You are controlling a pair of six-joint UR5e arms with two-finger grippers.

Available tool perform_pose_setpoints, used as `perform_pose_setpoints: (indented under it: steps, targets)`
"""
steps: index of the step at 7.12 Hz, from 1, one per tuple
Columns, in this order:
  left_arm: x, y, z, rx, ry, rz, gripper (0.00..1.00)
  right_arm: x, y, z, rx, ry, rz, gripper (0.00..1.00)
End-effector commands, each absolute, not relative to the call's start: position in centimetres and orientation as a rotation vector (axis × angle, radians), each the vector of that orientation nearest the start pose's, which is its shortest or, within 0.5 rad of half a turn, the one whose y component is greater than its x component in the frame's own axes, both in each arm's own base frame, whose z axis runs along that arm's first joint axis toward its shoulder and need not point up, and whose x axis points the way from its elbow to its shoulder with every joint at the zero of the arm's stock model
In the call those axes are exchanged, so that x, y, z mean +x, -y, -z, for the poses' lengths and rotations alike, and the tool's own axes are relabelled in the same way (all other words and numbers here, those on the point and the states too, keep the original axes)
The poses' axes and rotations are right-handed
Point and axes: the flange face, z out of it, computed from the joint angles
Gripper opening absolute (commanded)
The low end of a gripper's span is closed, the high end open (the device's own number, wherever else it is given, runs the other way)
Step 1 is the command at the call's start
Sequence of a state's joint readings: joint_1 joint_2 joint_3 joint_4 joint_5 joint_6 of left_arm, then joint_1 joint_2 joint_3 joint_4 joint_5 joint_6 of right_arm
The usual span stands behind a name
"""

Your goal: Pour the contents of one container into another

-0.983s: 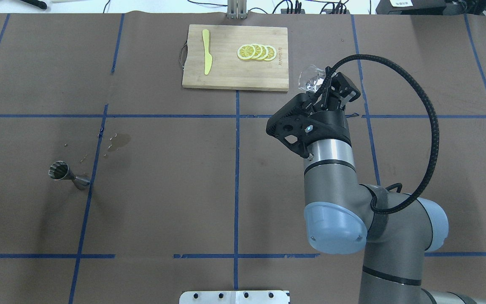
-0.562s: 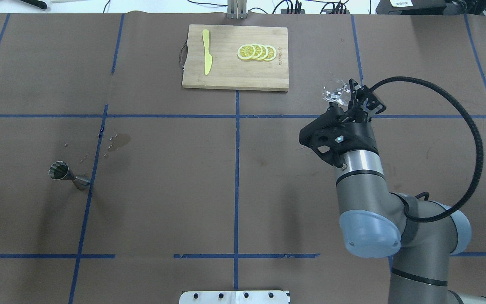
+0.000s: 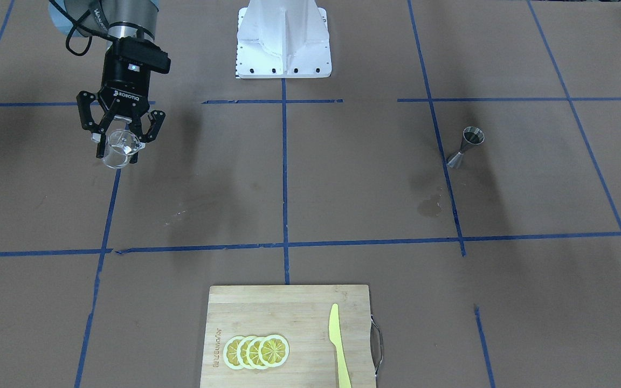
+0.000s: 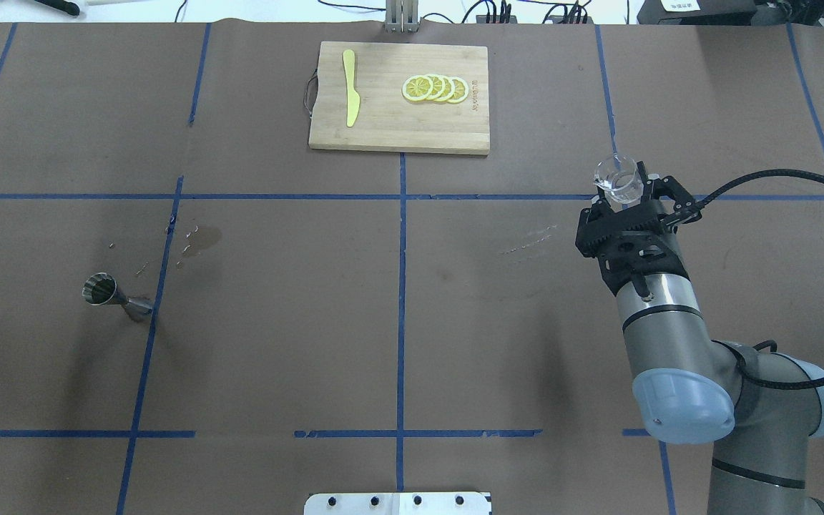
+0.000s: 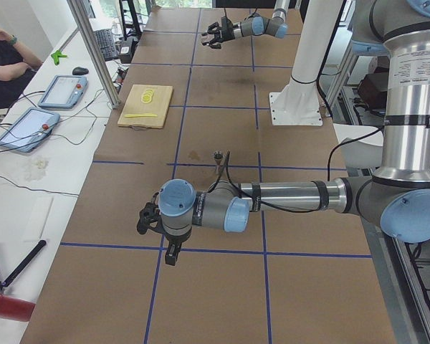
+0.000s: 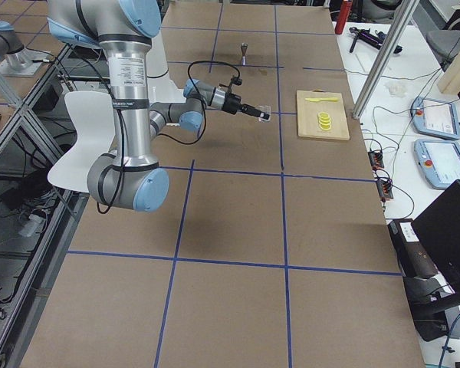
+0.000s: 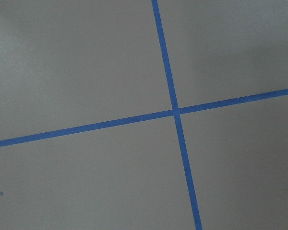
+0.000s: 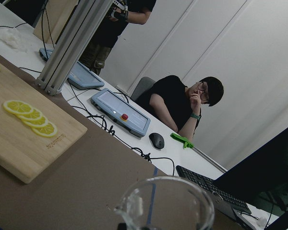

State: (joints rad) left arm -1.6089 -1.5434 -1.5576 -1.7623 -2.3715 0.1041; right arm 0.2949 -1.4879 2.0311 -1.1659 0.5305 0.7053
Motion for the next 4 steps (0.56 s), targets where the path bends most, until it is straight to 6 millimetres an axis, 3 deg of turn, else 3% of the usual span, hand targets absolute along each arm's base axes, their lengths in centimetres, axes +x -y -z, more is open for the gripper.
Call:
perform_pose_setpoints:
  steps: [1, 2, 4]
  targets:
    - [-8.0, 48.8, -65.4, 0.206, -0.787, -0.127, 1.00, -38.9, 34.4, -36.4, 1.198, 0.261, -0.085, 0.00]
    - [-8.0, 48.9, -65.3, 0.207, -0.787, -0.128, 1.00, -39.3, 34.0, -37.0, 1.115, 0.396, -0.188, 0.00]
    - [-7.9, 49.3, -64.9, 0.213, -0.786, -0.131, 1.00, -39.2, 32.8, -39.8, 1.076, 0.437, -0.245, 0.00]
